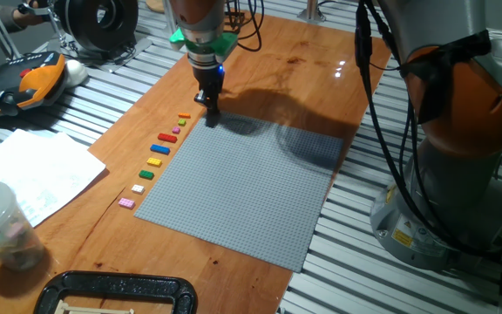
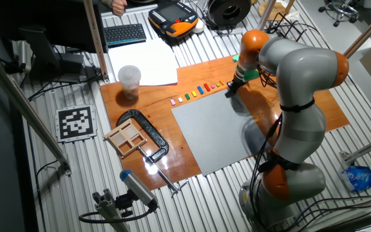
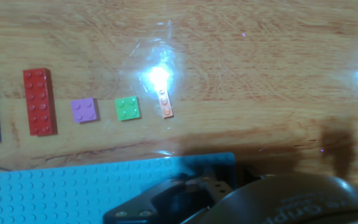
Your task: Build with small Lego blocks
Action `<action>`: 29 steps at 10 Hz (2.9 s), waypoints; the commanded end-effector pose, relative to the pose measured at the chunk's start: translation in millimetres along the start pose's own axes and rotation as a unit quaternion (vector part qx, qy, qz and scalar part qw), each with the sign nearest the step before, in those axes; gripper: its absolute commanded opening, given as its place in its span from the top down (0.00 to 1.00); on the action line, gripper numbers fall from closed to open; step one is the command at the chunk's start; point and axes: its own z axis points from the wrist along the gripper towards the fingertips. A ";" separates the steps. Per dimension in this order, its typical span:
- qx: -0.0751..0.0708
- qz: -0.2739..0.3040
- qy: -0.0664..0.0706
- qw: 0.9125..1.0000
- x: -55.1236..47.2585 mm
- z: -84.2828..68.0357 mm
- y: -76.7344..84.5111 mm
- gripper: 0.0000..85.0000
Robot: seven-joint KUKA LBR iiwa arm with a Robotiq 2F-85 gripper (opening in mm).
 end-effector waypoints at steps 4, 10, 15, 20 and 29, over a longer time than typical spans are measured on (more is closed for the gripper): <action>0.001 0.008 0.002 1.000 -0.4 -10.6 2.1 0.60; -0.004 0.012 0.008 1.000 -13.5 -21.5 33.7 0.60; 0.010 -0.024 0.010 1.000 -38.0 -22.5 44.4 0.60; 0.006 -0.039 0.011 0.999 -58.6 -14.2 48.7 0.60; 0.006 -0.067 0.013 0.998 -64.3 -1.2 46.8 0.80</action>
